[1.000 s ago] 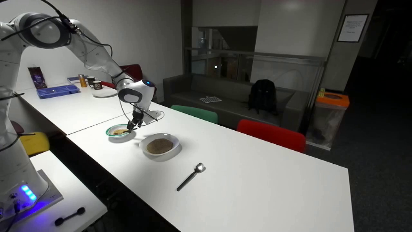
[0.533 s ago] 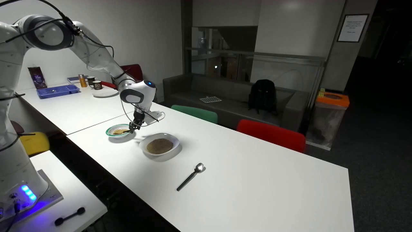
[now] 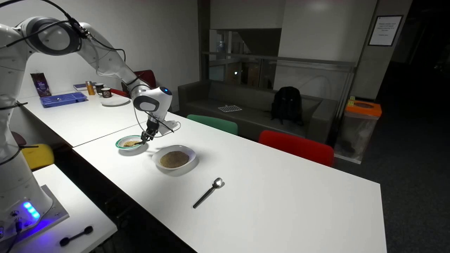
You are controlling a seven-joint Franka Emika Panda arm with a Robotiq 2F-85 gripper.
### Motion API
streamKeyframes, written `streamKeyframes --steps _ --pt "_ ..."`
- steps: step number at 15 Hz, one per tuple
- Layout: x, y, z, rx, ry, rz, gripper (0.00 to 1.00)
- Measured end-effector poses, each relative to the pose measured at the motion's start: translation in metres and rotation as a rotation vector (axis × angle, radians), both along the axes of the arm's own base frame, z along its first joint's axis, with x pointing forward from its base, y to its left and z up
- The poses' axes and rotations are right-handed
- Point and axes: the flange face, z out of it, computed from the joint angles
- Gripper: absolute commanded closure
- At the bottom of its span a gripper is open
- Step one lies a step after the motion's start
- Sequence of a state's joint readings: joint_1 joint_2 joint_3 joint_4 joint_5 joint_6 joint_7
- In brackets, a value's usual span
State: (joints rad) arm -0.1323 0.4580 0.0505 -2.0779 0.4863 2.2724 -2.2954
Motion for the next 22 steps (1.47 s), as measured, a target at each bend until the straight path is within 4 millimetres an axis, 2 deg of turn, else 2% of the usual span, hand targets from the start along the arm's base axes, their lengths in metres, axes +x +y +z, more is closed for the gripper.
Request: streamKeyframes --steps 3,4,8,9,18,22 --pt "0.002 0.000 0.002 0.003 0.000 0.002 0.48" --pt "0.002 0.000 0.002 0.004 0.000 0.002 0.67" --pt "0.002 0.001 0.002 0.005 0.001 0.003 0.96" --pt "0.002 0.001 0.002 0.005 0.002 0.003 1.00" --pt "0.001 0.002 0.003 0.009 0.013 0.007 0.97" --pt "0.003 0.001 0.015 -0.038 0.008 0.021 0.97"
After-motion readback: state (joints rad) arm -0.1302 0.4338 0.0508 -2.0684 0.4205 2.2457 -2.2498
